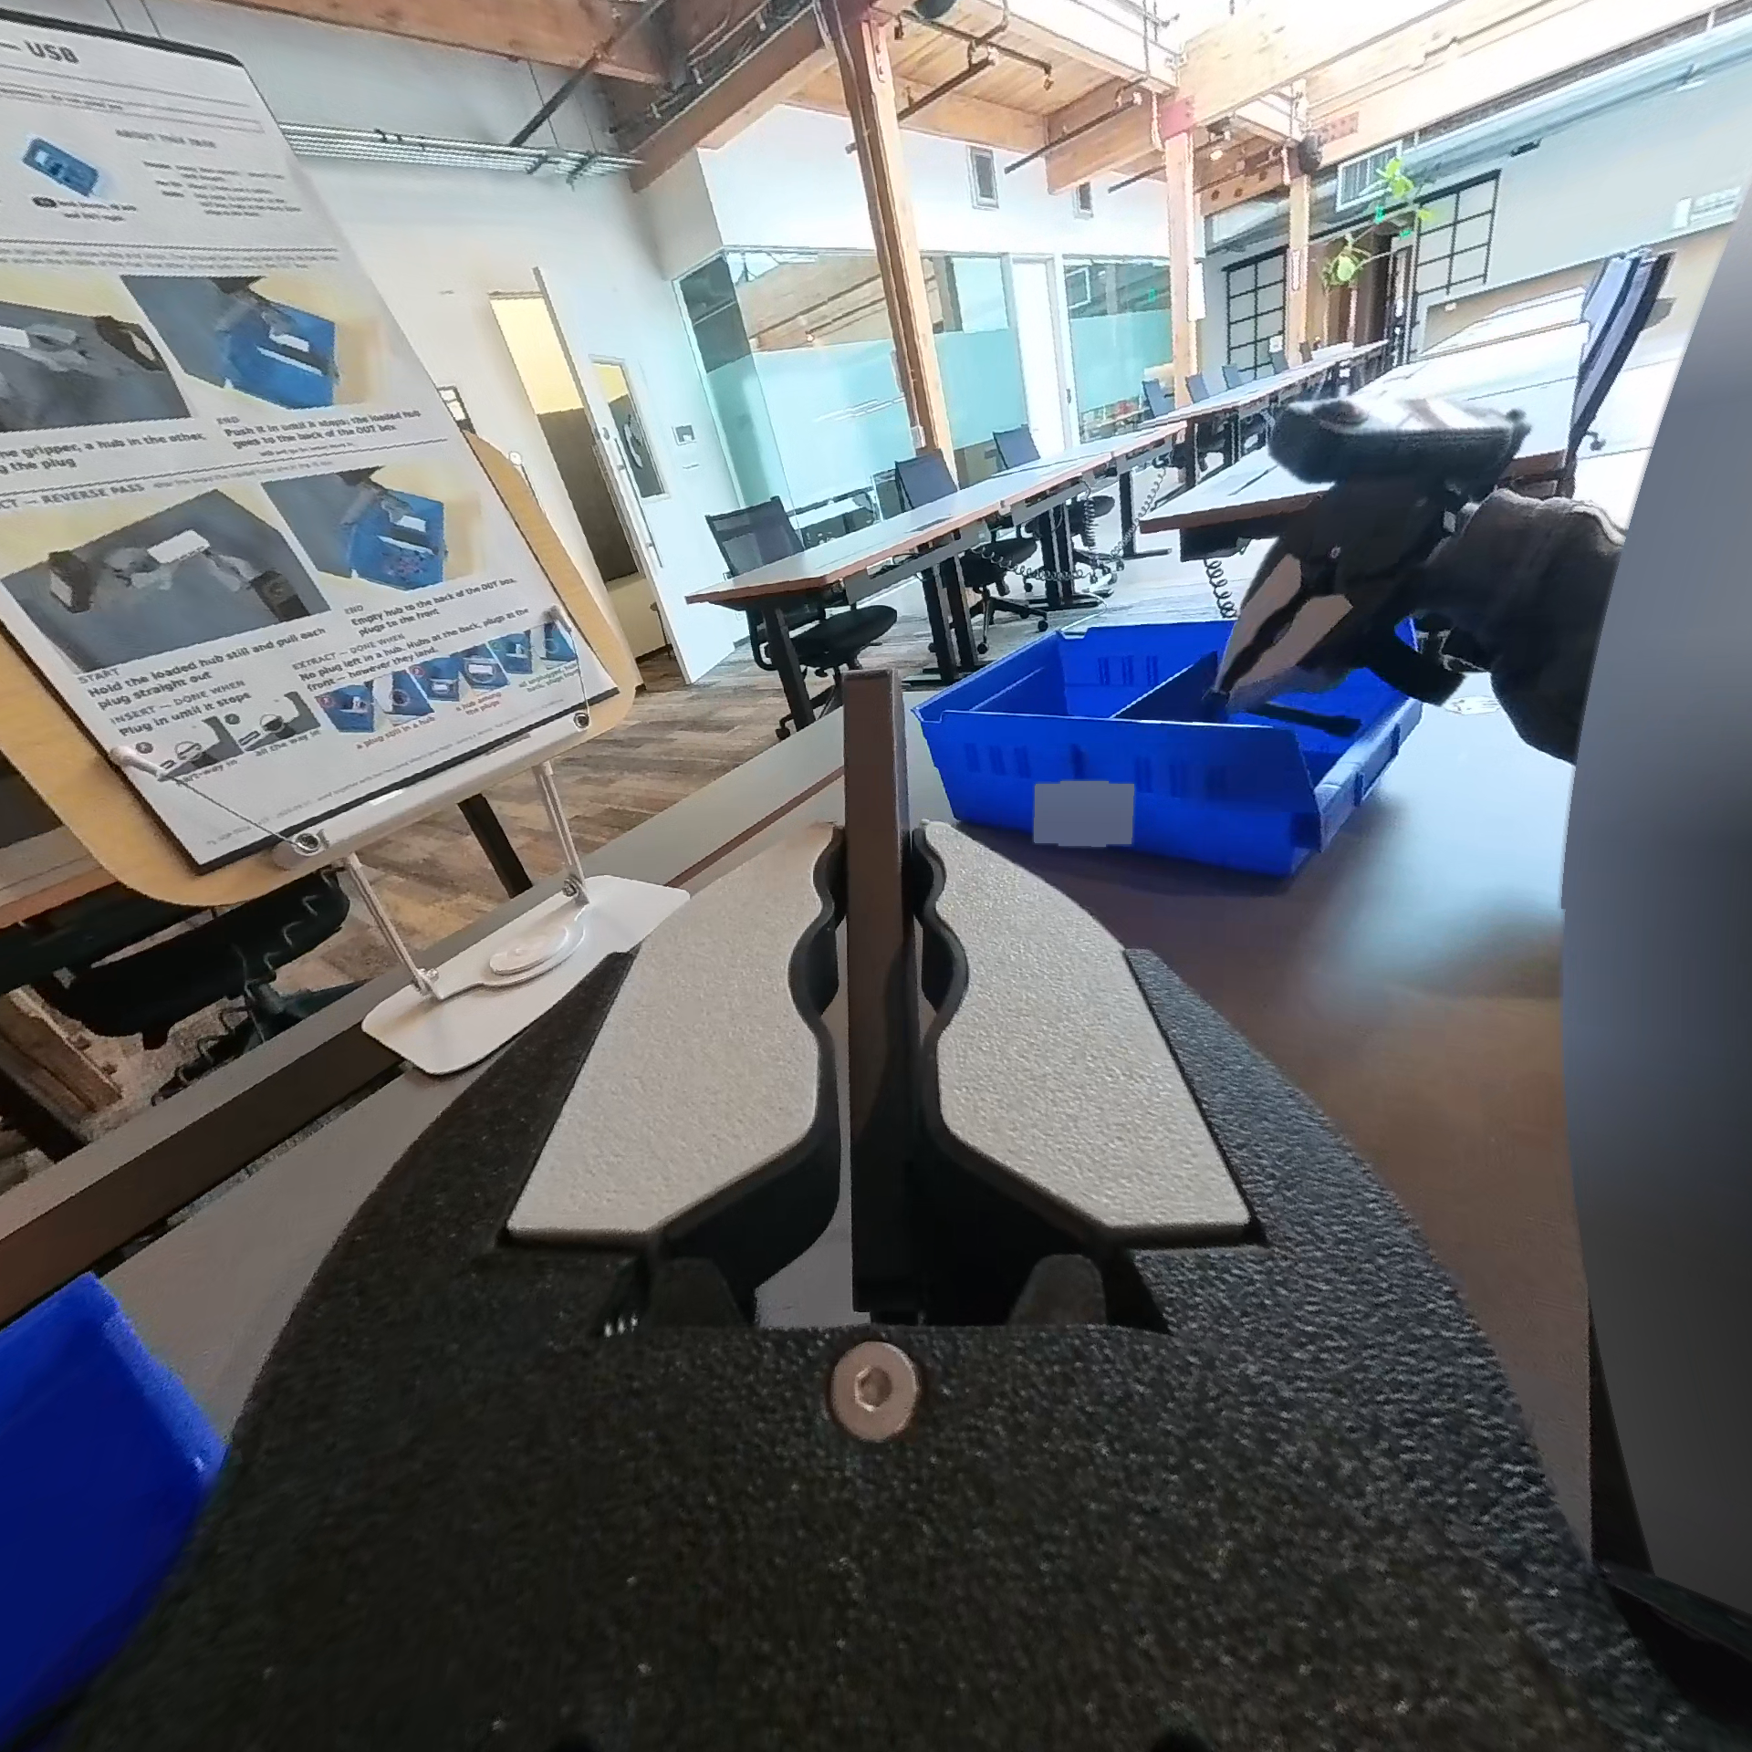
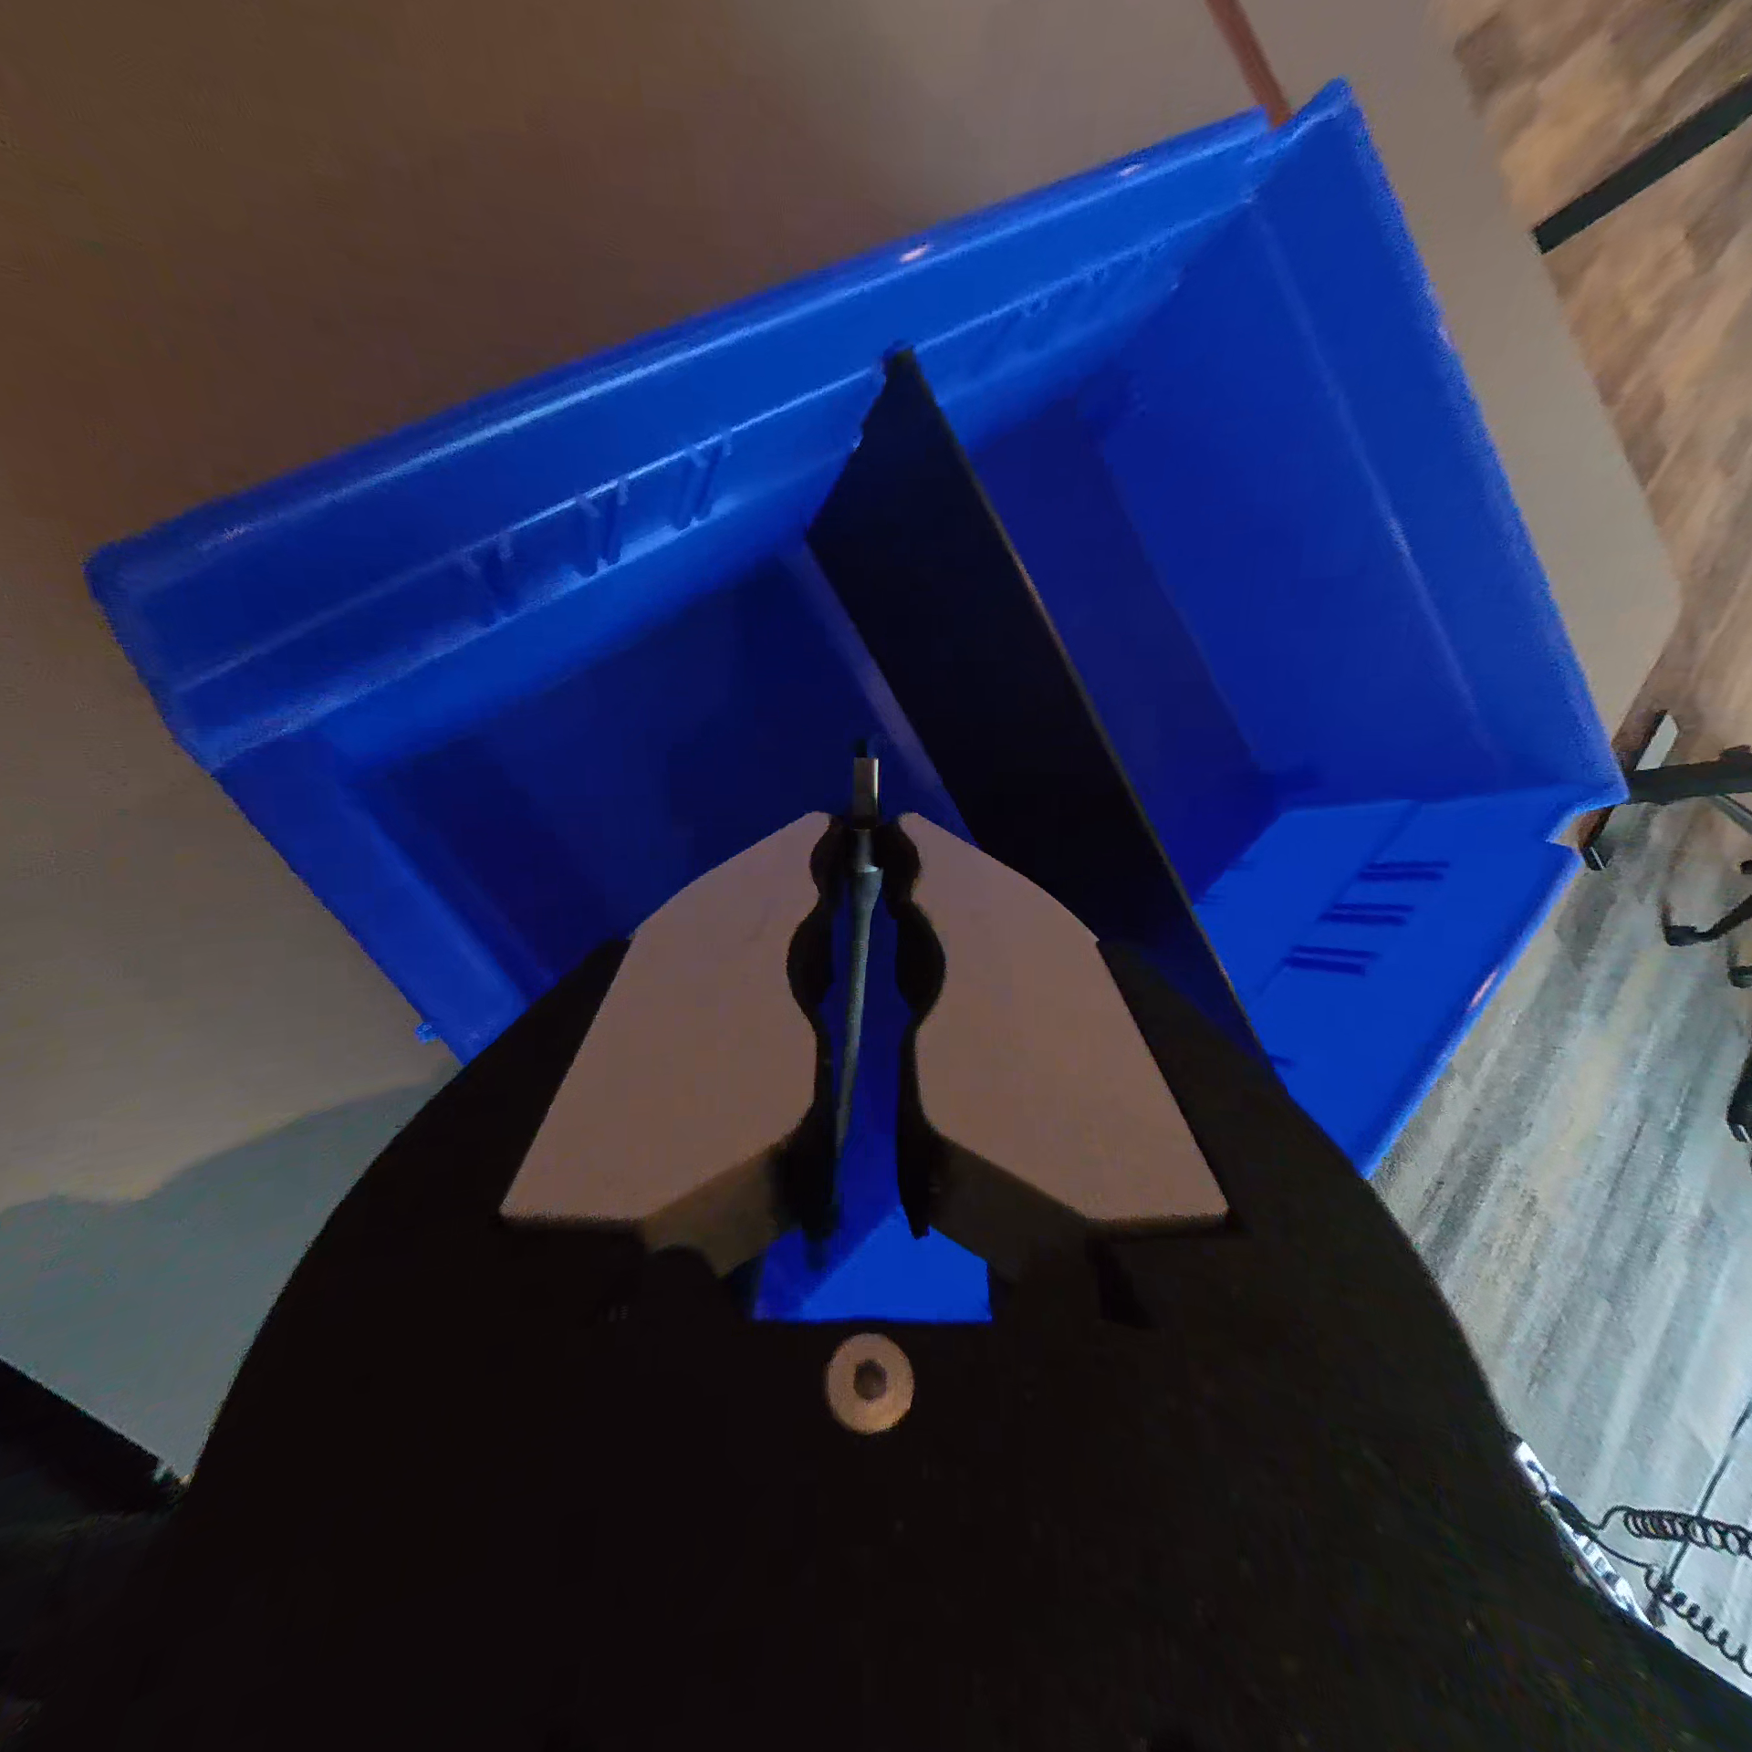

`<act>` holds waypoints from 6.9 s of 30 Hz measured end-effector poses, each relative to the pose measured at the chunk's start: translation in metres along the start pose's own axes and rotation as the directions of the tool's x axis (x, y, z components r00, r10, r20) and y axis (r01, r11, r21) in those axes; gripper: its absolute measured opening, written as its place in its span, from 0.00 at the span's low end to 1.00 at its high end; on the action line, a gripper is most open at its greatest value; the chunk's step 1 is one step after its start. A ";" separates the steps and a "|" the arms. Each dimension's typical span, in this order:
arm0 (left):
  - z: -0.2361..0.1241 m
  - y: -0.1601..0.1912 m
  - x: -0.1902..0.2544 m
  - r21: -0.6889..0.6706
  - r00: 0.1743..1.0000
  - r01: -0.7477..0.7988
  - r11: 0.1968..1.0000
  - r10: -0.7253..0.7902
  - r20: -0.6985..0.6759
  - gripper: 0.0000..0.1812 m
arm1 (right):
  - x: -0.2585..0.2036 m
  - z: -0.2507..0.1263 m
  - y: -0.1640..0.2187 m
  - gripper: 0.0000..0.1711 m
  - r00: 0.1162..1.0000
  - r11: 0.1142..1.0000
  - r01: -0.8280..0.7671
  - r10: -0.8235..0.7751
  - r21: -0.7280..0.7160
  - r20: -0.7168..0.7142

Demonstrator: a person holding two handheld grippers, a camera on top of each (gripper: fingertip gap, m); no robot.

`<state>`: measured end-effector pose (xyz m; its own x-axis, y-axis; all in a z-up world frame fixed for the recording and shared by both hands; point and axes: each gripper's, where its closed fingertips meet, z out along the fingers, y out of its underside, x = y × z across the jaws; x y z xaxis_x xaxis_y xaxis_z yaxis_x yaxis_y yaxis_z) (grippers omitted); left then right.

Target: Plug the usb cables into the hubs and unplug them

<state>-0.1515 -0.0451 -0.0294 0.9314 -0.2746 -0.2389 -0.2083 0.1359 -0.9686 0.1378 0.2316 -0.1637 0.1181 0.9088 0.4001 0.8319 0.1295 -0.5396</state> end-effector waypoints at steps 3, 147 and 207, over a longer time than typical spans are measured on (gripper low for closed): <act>0.000 0.002 -0.001 -0.004 1.000 0.004 1.000 -0.004 0.002 0.07 | 0.001 0.000 0.001 0.08 1.000 1.000 0.003 -0.003 0.009 -0.011; -0.026 -0.024 0.006 -0.006 0.959 0.250 0.968 -0.248 -0.135 0.06 | -0.148 -0.155 -0.255 0.04 0.898 0.360 -0.205 -0.302 0.910 0.321; -0.001 -0.007 0.035 -0.070 0.949 0.226 0.972 -0.236 -0.207 0.06 | 0.188 -0.439 -0.266 0.04 0.721 0.448 0.351 0.431 0.822 -0.543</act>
<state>-0.1174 -0.0567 -0.0307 0.8717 -0.4900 -0.0124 -0.0125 0.0032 -0.9999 0.1764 0.1941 0.3800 0.7382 0.4955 0.4578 -0.0313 0.7031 -0.7104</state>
